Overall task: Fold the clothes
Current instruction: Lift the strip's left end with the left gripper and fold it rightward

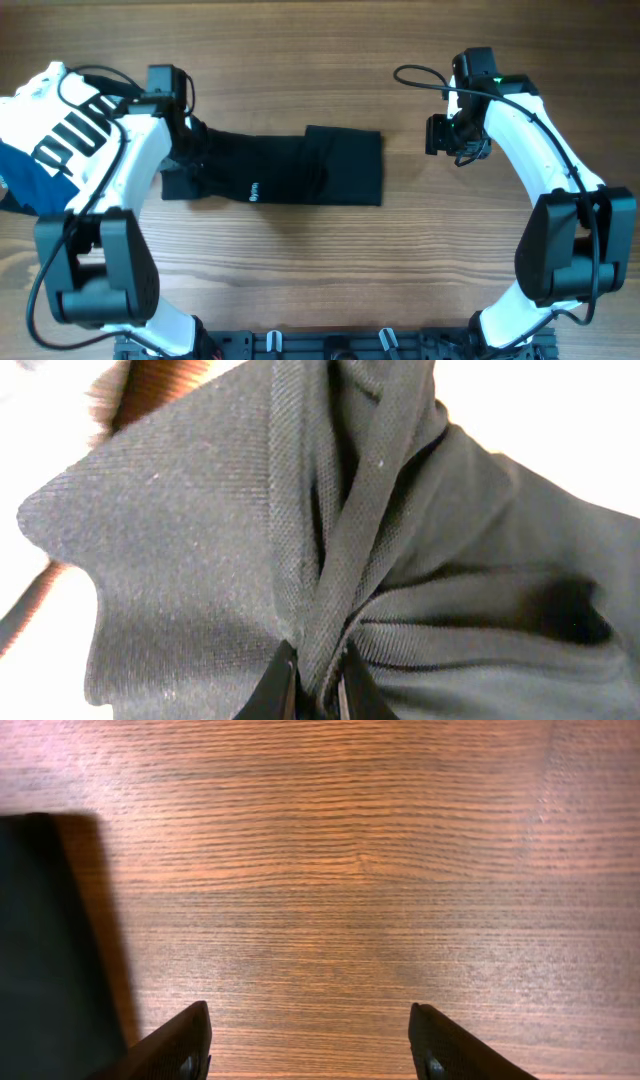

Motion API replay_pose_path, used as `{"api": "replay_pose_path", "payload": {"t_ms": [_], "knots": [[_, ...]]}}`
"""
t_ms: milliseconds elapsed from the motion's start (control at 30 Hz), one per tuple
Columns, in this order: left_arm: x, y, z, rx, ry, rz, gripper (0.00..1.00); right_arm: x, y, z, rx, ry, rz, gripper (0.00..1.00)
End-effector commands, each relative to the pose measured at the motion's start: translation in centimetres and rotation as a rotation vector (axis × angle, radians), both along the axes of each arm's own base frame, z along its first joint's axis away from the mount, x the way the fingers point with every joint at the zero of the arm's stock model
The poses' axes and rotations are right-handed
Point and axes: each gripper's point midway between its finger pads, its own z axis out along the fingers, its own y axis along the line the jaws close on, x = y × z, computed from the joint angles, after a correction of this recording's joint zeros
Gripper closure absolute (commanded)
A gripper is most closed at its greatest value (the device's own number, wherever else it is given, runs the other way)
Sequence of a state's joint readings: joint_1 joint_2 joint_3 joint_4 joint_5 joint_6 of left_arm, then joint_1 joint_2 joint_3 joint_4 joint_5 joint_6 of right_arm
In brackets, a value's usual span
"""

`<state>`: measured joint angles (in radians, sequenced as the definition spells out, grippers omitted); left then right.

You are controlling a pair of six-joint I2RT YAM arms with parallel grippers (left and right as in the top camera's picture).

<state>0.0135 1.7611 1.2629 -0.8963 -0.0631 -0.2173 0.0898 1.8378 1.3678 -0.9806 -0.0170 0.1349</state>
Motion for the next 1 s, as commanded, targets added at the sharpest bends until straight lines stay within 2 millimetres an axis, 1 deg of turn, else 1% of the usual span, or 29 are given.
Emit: {"api": "replay_pose_path", "payload": {"t_ms": [0,67,100,133,200,233,267,333,400,467,567,700,767,867,967], "knots": [[1.6,-0.7,5.4,0.031,-0.082,-0.057,0.96,0.2,0.5,0.3,-0.002,-0.012,0.068,0.36],[1.9,-2.1,6.9,0.029,-0.096,-0.092,0.96,0.0,1.0,-0.4,0.026,0.007,0.070,0.36],[2.3,-3.5,7.8,0.027,-0.114,-0.129,0.96,-0.3,1.2,-0.8,0.037,0.020,0.069,0.36],[2.5,-5.0,8.4,0.024,-0.130,-0.167,0.96,-0.6,1.3,-1.3,0.049,0.031,0.069,0.36],[2.5,-8.1,8.7,0.017,-0.149,-0.245,0.96,-1.0,1.3,-1.8,0.050,0.044,0.062,0.36],[2.3,-9.8,8.7,0.014,-0.150,-0.288,0.96,-1.1,1.3,-1.9,0.050,0.047,0.062,0.36],[1.9,-11.9,8.5,0.009,-0.151,-0.339,0.95,-1.2,1.3,-1.9,0.050,0.048,0.062,0.36],[1.4,-14.6,8.0,0.004,-0.145,-0.404,0.95,-1.2,1.4,-1.9,0.054,0.049,0.062,0.36],[0.6,-17.3,7.1,-0.007,-0.128,-0.439,0.95,-1.2,1.4,-1.9,0.053,0.049,0.063,0.36],[0.0,-19.5,6.1,-0.010,-0.115,-0.485,0.96,-1.2,1.4,-1.9,0.053,0.049,0.063,0.36],[-0.6,-21.6,5.3,-0.018,-0.111,-0.514,0.96,-1.2,1.4,-1.9,0.053,0.050,0.063,0.36],[-0.9,-23.5,5.2,-0.037,-0.132,-0.517,0.95,-1.3,1.4,-1.9,0.052,0.052,0.071,0.36],[-0.8,-23.9,5.3,-0.047,-0.142,-0.506,0.96,-1.3,1.4,-1.9,0.052,0.052,0.072,0.36],[-0.6,-24.1,5.7,-0.053,-0.157,-0.504,0.96,-1.3,1.4,-1.9,0.052,0.052,0.074,0.36],[0.1,-23.4,7.7,-0.033,-0.190,-0.485,0.96,-1.2,1.4,-1.9,0.052,0.051,0.074,0.36]]}}
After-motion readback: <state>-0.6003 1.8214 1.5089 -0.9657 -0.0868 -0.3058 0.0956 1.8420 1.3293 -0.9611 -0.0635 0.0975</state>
